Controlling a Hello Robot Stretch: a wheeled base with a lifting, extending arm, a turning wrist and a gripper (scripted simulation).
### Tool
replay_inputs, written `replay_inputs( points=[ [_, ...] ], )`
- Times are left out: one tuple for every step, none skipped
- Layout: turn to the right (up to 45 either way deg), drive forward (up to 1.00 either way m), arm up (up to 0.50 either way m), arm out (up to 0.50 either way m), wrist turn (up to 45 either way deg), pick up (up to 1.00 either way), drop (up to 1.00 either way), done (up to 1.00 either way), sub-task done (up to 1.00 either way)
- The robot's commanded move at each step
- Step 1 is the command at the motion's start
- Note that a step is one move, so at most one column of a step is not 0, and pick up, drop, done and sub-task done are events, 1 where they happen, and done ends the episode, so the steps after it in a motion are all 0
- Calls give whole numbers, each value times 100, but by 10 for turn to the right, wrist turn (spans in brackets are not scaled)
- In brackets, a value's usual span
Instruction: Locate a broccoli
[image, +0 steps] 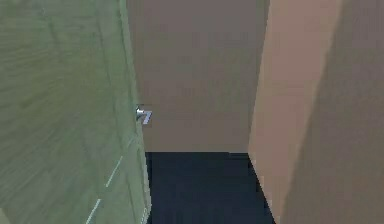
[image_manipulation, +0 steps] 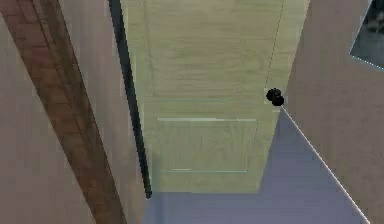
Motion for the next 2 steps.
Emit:
replay_inputs(
  points=[
    [0,100,0,0,0,0,0,0,0],
    [0,20,0,0,0,0,0,0,0]
  ],
)
